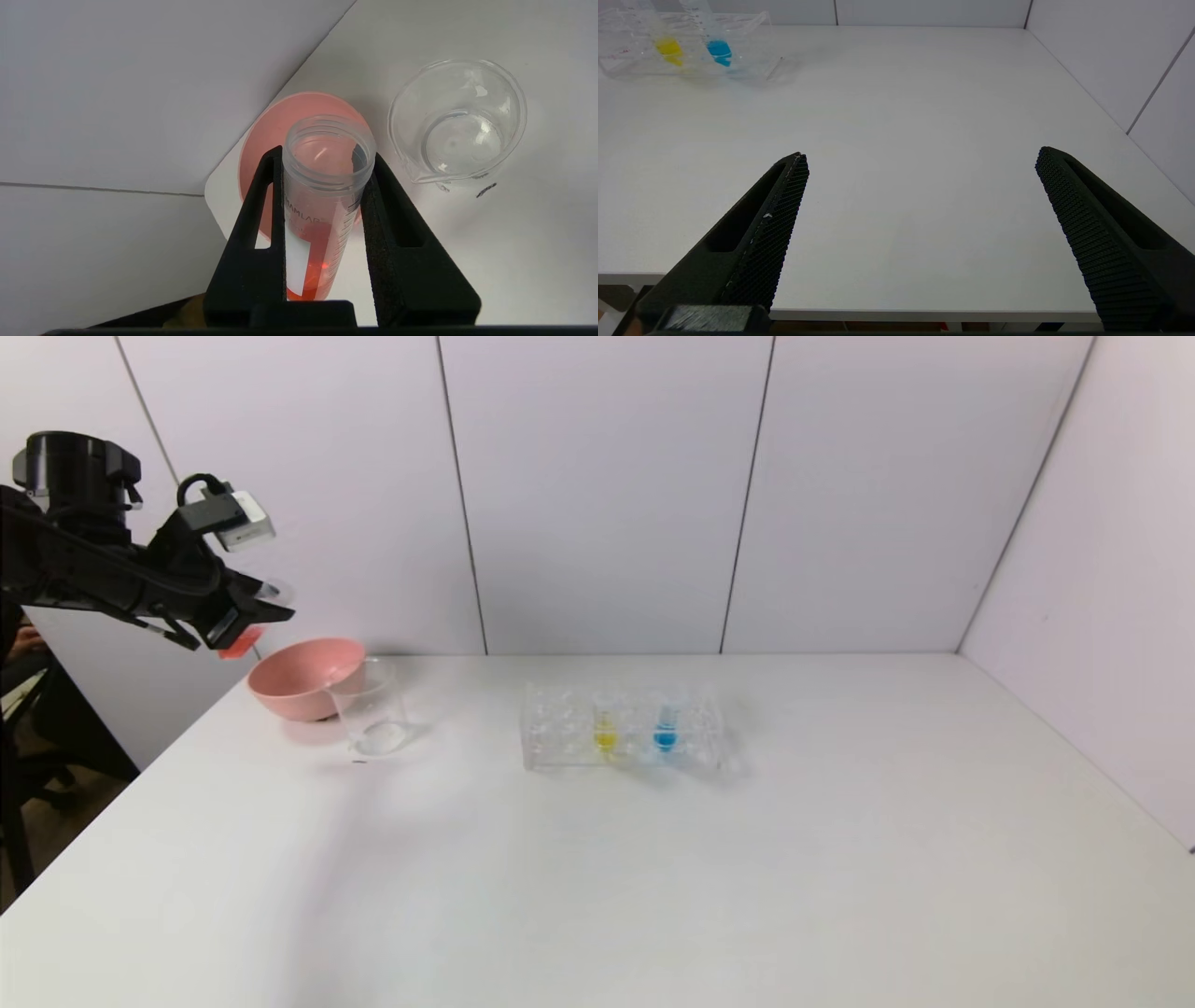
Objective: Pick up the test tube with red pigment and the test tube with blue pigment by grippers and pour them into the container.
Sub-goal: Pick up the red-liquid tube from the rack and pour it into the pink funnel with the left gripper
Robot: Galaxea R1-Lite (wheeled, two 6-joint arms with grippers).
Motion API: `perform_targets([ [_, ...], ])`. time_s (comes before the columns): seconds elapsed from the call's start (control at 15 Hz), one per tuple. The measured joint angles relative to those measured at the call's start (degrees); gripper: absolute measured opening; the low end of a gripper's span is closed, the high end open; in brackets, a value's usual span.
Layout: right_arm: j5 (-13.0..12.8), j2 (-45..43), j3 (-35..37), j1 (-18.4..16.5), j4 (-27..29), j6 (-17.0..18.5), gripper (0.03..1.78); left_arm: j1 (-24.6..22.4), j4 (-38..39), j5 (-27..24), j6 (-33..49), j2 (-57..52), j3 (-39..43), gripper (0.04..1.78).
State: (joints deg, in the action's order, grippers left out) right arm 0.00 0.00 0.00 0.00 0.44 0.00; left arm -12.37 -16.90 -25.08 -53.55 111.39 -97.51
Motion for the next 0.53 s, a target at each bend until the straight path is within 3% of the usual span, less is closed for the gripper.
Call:
perform_targets([
  [0.33, 0.0, 0.0, 0.0, 0.0, 0.0, 0.0, 1.78, -0.07, -14.91, -0.13, -9.62, 2.58, -10.34, 0.5],
  [0.53, 0.0, 0.0, 0.0, 0.0, 0.0, 0.0, 1.77, -0.09, -19.98, -0.15, -14.31, 4.22, -14.86, 0.5],
])
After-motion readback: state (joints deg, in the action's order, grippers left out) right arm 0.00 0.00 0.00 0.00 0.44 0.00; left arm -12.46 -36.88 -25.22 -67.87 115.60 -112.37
